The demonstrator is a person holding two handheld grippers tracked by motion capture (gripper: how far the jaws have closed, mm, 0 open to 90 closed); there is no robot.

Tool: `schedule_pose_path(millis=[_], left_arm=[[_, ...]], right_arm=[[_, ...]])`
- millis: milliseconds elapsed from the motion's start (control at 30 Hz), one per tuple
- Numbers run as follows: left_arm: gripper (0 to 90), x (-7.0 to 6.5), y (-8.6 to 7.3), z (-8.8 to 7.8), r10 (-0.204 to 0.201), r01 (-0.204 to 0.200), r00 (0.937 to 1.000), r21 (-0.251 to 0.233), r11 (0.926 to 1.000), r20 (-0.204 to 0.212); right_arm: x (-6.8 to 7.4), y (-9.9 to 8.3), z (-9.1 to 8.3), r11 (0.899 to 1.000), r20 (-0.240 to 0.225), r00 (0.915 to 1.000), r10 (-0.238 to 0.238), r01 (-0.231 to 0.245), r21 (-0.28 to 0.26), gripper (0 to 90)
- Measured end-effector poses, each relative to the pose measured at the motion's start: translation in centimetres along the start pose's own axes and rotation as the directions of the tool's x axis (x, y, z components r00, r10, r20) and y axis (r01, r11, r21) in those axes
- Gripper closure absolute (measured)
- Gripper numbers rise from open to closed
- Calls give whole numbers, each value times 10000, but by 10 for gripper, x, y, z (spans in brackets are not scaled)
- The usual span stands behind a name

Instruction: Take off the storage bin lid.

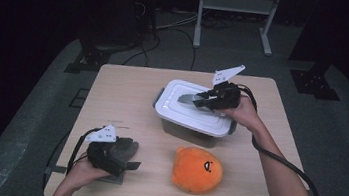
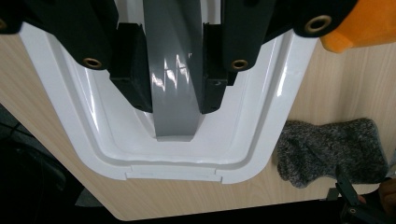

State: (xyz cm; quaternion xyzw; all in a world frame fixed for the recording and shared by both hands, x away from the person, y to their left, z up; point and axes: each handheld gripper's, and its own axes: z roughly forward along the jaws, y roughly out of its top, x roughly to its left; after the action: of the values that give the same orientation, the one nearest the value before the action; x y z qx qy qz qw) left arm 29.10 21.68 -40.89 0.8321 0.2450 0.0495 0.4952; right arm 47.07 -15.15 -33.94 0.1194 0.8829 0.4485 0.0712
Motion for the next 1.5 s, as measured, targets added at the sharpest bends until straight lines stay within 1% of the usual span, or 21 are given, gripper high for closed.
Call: schedule_pose_path(millis=[267,333,400,533,1000,1133,1233,1300,1400,1500], left_arm=[[87,0,0,0,-15,15,10000,-5,10000,25],[87,0,0,0,-10,10,10000,-5,10000,37],[87,0,0,1,-37,37,10000,-2,10000,53],[87,-1,0,0,14,-14,10000,16,10000,59],[87,0,0,0,25,-25,10000,12,10000,33],[87,-1,0,-1,60,-60,10000,23,10000,17],[87,-1,-1,-2,14,-14,10000,-46,10000,-23],[87,-1,-1,-3,-4,4,10000,-74,10000,-24],[87,0,-1,-4,8,-9,10000,-48,10000,-25],[87,0,-1,-4,27,-27,10000,-42,10000,-21]], right_arm=[[2,5,7,10000,-118,9999,27,-27,-13,658],[2,6,9,10000,-157,9999,-31,30,-43,658],[3,7,11,10000,-198,9998,27,-28,-57,658],[4,10,14,10000,-249,9997,-58,56,-77,657],[6,11,18,9999,-357,9994,-27,22,-134,658],[6,12,18,9999,-377,9993,-8,3,-120,657],[6,12,18,10000,-360,9994,-11,8,-79,658],[6,13,18,10000,-283,9996,36,-38,-68,658],[5,13,15,9994,-353,9992,209,-219,-268,658],[6,15,8,9992,-339,9992,207,-219,-346,658]])
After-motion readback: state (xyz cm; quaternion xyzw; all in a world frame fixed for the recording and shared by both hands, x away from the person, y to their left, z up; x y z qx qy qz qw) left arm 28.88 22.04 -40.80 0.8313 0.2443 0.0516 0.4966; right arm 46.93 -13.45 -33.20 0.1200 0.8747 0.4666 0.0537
